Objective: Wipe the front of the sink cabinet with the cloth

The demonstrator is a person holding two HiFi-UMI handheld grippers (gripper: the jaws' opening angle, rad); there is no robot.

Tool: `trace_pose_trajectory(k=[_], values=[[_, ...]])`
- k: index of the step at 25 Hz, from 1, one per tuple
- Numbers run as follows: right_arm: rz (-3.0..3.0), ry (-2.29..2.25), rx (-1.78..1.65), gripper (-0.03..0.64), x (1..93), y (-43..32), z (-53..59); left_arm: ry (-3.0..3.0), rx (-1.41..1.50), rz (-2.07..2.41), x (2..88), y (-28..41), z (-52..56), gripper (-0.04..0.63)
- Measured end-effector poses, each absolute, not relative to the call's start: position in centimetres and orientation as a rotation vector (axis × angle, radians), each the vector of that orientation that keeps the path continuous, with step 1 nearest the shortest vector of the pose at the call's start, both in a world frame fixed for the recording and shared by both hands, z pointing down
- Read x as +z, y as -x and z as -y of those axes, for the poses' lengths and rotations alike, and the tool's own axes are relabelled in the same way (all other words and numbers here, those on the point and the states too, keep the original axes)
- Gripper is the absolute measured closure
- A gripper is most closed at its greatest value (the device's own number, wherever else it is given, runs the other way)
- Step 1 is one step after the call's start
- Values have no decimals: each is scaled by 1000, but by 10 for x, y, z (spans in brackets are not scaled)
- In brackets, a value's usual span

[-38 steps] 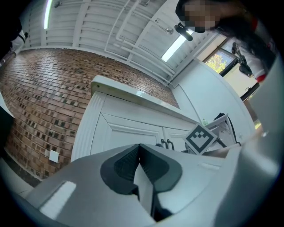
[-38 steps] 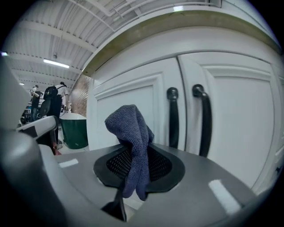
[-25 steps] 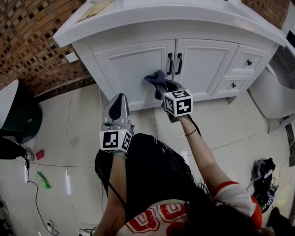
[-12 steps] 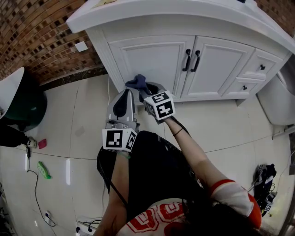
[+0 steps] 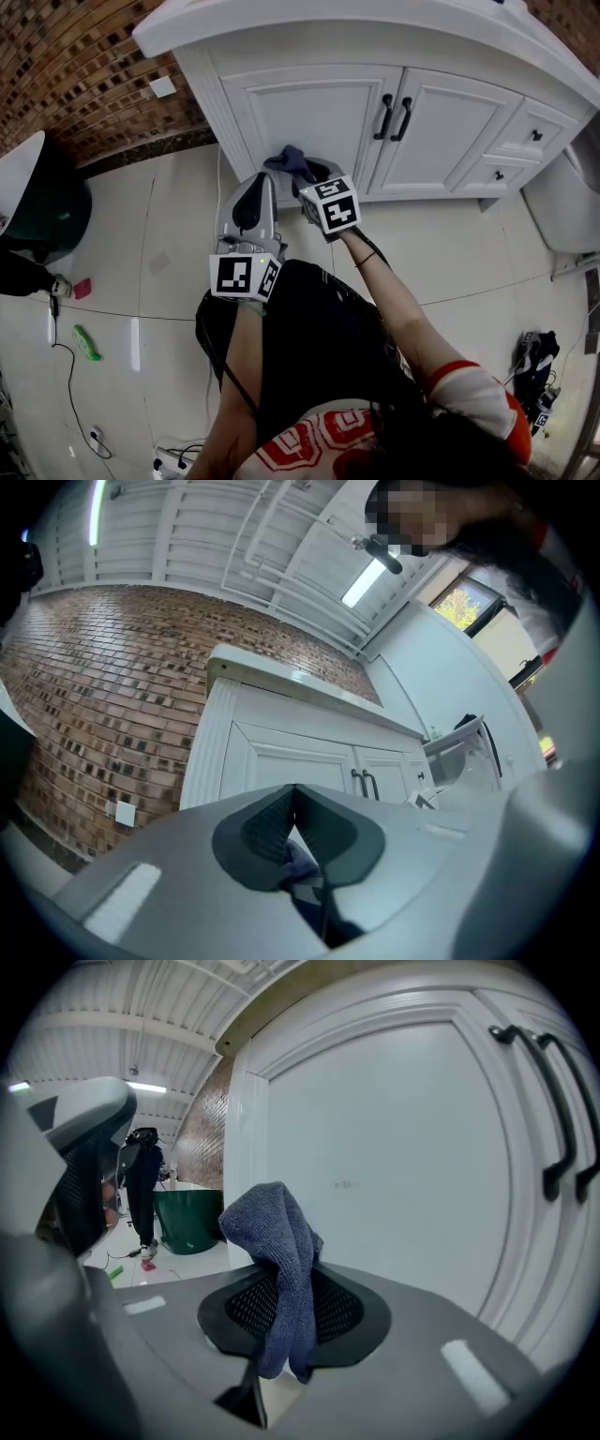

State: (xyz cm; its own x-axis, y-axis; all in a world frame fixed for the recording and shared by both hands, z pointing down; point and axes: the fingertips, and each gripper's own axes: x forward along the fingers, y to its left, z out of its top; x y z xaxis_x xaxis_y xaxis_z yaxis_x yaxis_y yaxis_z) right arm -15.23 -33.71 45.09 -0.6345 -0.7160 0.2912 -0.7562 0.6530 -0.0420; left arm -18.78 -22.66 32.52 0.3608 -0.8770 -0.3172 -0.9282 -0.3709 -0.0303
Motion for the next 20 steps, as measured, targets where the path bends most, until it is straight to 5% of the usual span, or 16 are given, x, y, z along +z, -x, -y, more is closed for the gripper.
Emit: trace_pose_trajectory(k=[20], values=[[2391, -1523, 304, 535, 480, -41, 350, 2466, 289, -1619, 344, 156, 244, 595]])
